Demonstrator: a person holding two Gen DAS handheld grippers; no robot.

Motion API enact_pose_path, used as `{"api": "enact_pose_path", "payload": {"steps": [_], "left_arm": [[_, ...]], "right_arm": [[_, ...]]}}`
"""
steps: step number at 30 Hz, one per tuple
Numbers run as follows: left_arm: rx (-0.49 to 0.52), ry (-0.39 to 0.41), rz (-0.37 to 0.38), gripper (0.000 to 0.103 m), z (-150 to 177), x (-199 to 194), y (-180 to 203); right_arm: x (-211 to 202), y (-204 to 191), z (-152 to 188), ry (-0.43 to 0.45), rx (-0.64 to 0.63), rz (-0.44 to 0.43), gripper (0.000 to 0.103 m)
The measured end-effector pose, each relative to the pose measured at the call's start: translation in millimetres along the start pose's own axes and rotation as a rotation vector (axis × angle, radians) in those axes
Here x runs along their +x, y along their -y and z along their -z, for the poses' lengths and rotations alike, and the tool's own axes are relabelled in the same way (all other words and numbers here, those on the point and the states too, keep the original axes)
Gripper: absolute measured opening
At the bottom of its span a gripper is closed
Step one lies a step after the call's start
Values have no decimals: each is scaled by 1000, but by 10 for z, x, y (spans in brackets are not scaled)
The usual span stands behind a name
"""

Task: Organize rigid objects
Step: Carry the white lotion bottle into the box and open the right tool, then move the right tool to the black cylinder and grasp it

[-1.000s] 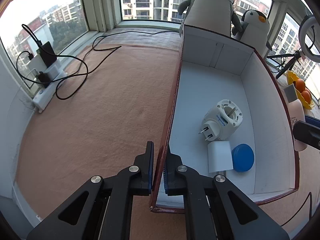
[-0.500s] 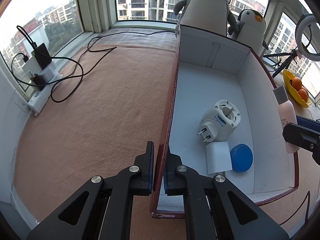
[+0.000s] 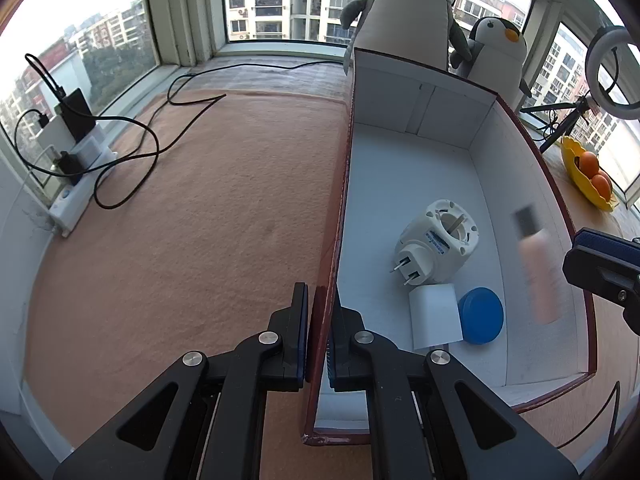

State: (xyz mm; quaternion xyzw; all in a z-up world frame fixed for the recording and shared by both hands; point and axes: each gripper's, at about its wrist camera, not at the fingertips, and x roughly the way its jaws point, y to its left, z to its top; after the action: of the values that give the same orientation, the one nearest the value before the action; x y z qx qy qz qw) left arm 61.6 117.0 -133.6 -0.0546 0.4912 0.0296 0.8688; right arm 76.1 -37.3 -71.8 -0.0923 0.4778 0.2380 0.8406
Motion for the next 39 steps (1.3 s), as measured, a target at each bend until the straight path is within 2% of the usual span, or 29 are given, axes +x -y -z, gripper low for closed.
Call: {"api": "enact_pose_path", "payload": {"steps": [1,3,5,11,20,26,34,39], "left_arm": [[1,0,1,6,-2,1,1],[1,-1,2,6,-5,2,2],[1,0,2,6,-6,3,1],[0,-1,1,6,-6,3,-2],[3,-2,-5,6,-9,10,-4],[8,-1,-11,6,-14,2,9],[9,-4,-21,6,-14,1,26],[10,-6,-29,6,-16,3,35]], "right_arm": [[-9,-1,-1,4,-1,0,19],[-23,-5,-6,10,-2,-2,28],[-41,-13,-7,18,-4,5,49],[-70,-16,-9,32,-7,9,57],[-112,63,18,53,16,9,59],[-238,297,81,89,62,23,59],[-468,988,304,117,189,70,59],[-539,1499,494,91,284,118,59]]}}
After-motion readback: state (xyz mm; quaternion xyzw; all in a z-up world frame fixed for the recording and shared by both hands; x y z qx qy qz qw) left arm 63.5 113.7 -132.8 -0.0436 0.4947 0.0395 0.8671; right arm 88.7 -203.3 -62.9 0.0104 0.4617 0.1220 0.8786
